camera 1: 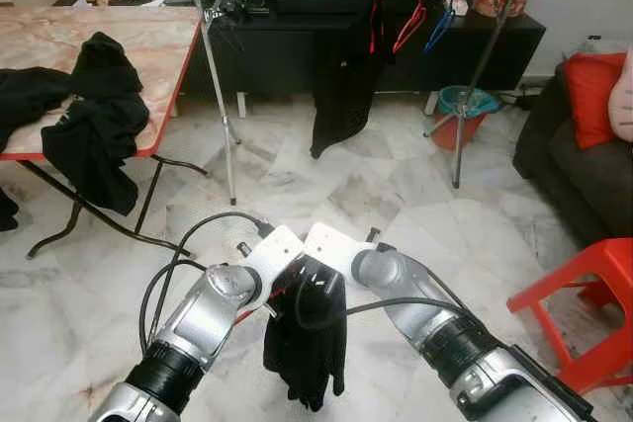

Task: Hang hanger

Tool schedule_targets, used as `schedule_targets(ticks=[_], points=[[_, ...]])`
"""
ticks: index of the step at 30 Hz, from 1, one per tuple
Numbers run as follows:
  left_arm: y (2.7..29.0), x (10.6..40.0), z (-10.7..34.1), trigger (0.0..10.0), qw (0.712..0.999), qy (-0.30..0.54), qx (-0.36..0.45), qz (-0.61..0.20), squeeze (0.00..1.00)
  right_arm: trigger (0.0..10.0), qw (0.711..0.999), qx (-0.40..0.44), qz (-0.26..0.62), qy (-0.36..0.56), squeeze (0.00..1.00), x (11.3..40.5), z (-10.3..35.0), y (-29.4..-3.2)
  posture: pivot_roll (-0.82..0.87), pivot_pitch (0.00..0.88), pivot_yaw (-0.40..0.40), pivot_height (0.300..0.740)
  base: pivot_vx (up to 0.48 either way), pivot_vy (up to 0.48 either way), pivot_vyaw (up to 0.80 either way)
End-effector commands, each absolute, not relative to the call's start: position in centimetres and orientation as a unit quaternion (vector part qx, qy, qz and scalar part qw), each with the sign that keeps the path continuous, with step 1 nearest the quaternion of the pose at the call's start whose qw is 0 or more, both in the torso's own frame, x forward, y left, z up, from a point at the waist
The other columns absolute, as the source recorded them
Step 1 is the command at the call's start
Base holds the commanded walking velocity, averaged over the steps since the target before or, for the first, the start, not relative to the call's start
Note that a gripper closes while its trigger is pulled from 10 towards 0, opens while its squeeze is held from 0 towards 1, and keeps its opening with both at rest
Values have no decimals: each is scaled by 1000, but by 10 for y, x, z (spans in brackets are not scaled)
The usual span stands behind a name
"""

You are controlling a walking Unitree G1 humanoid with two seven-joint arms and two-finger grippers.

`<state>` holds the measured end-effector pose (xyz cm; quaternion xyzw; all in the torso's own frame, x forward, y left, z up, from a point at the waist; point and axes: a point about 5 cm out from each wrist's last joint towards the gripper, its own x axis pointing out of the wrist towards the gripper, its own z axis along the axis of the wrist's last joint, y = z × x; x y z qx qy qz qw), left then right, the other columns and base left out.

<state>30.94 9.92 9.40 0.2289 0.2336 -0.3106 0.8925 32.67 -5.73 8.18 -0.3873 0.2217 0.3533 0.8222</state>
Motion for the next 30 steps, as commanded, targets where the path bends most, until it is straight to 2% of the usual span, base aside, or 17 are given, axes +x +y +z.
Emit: schedule_targets(ticks=[1, 8, 14, 15, 17, 20, 23, 26, 30], points=[[95, 310, 93, 10000, 892, 238, 225, -312, 0, 10000, 823, -376, 395, 158, 0, 323, 107, -29, 110, 0, -60, 732, 0, 0, 0], [87, 307, 96, 10000, 894, 231, 193, -332, 0, 10000, 805, -364, 446, 146, 0, 310, 114, -15, 108, 0, -59, 732, 0, 0, 0], [86, 309, 99, 10000, 904, 221, 158, -330, 0, 10000, 777, -378, 483, 139, 0, 302, 112, -13, 108, 0, -60, 732, 0, 0, 0], [86, 310, 100, 10000, 907, 218, 148, -327, 0, 10000, 762, -385, 503, 136, 0, 297, 113, -13, 108, 0, -60, 732, 0, 0, 0], [85, 311, 101, 10000, 910, 216, 138, -325, 0, 10000, 749, -390, 520, 128, 0, 292, 115, -13, 107, 0, -61, 732, 0, 0, 0], [85, 312, 102, 10000, 912, 213, 132, -325, 0, 10000, 745, -392, 526, 119, 0, 291, 117, -12, 105, 0, -60, 732, 0, 0, 0], [83, 313, 105, 10000, 915, 206, 113, -327, 0, 10000, 727, -396, 550, 108, 0, 286, 119, -11, 106, 0, -61, 732, 0, 0, 0], [80, 313, 108, 10000, 918, 199, 88, -331, 0, 10000, 723, -397, 556, 101, 0, 285, 120, -11, 109, 0, -61, 732, 0, 0, 0], [78, 312, 113, 10000, 920, 188, 48, -342, 0, 10000, 731, -390, 551, 98, 0, 288, 123, -18, 110, 0, -61, 732, 0, 0, 0]])
